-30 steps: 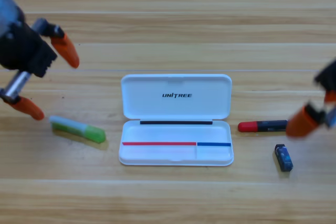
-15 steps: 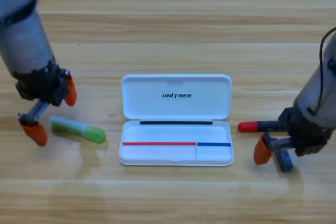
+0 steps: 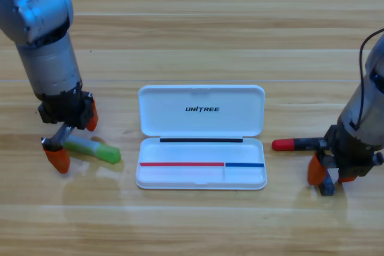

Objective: Clean up eraser and pencils

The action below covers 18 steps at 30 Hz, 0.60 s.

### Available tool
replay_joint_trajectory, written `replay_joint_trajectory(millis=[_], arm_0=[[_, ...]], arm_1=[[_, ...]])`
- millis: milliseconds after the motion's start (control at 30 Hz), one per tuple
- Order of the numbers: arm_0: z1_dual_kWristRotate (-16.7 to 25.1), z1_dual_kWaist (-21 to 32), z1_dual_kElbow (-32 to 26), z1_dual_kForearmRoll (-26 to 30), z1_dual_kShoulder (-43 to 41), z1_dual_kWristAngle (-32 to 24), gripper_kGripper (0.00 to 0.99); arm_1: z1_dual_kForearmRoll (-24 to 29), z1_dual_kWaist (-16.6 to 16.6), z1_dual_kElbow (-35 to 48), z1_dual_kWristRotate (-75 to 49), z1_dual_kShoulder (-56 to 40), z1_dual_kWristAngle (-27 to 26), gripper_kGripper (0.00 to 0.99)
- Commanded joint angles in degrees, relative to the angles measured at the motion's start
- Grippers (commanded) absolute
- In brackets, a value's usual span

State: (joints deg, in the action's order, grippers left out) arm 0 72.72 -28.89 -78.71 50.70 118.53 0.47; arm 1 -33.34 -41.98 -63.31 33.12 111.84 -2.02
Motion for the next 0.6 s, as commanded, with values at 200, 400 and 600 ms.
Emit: replay_joint_trajectory(millis=[200, 400, 600], arm_0=[[-2.4, 1.4, 3.7, -5.6, -0.4, -1.3, 0.985], [-3.2, 1.4, 8.6, -9.8, -3.2, -1.3, 0.957], [-3.5, 1.2, 11.0, -12.1, -4.4, 0.6, 0.709]], arm_1=[[-6.6, 2.3, -0.8, -0.6, 6.9, -2.3, 0.0], [-26.2, -2.8, -21.3, -40.2, 5.1, 0.7, 0.0], [-27.6, -6.6, -26.1, -59.2, 5.8, 3.9, 0.0]])
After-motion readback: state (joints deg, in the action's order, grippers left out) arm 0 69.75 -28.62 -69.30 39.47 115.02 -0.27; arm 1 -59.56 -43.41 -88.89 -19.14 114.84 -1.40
